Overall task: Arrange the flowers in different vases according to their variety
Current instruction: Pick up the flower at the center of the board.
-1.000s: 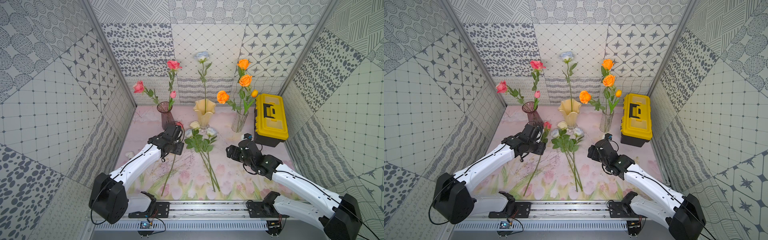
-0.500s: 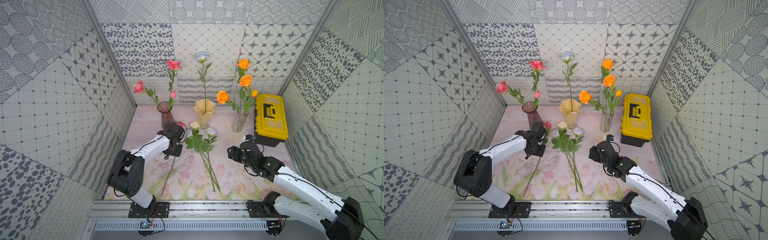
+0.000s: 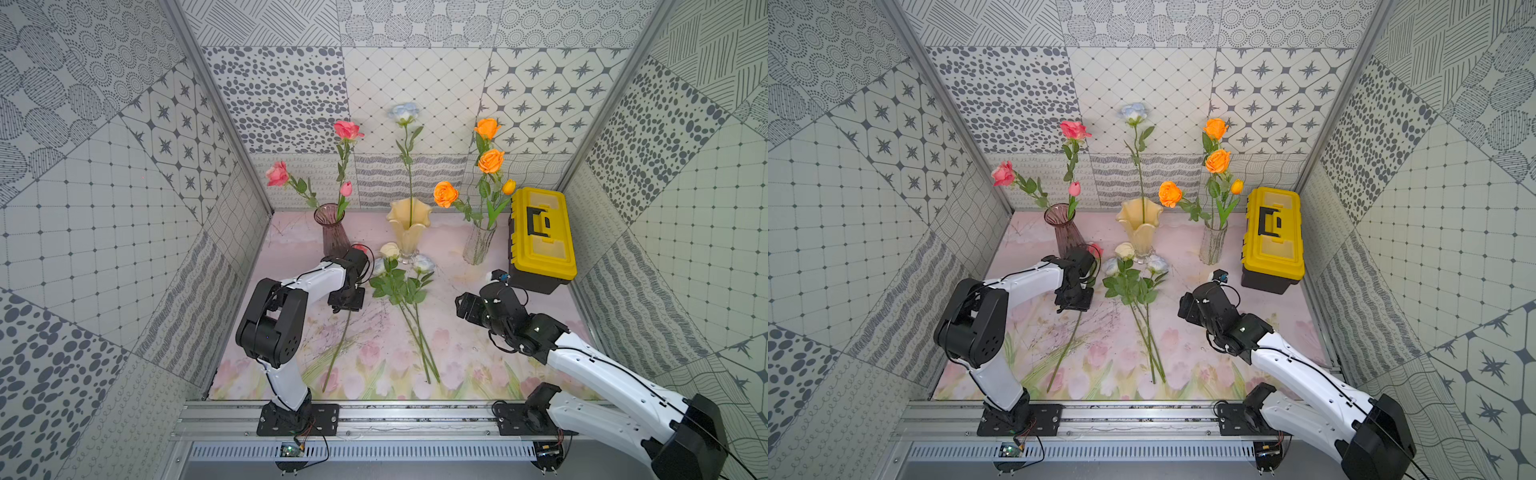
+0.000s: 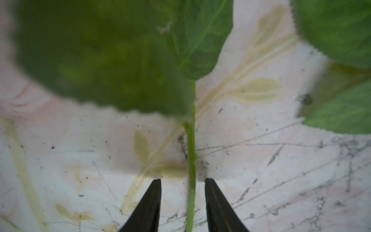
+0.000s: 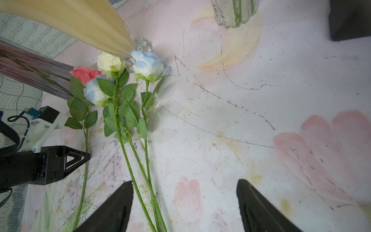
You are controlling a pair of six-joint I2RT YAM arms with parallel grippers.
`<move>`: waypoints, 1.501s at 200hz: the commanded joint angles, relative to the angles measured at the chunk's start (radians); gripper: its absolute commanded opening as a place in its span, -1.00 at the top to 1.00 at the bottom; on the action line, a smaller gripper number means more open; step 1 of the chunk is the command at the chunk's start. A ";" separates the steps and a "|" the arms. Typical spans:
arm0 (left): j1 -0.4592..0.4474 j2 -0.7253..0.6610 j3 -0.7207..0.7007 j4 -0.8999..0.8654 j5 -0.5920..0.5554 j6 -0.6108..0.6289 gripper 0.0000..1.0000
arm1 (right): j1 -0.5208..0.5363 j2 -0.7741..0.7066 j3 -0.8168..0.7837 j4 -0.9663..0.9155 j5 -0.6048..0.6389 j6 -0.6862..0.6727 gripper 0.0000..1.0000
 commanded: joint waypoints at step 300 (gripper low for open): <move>-0.093 -0.531 0.168 0.232 -0.039 0.167 1.00 | 0.005 -0.037 -0.038 0.022 0.018 0.025 -0.71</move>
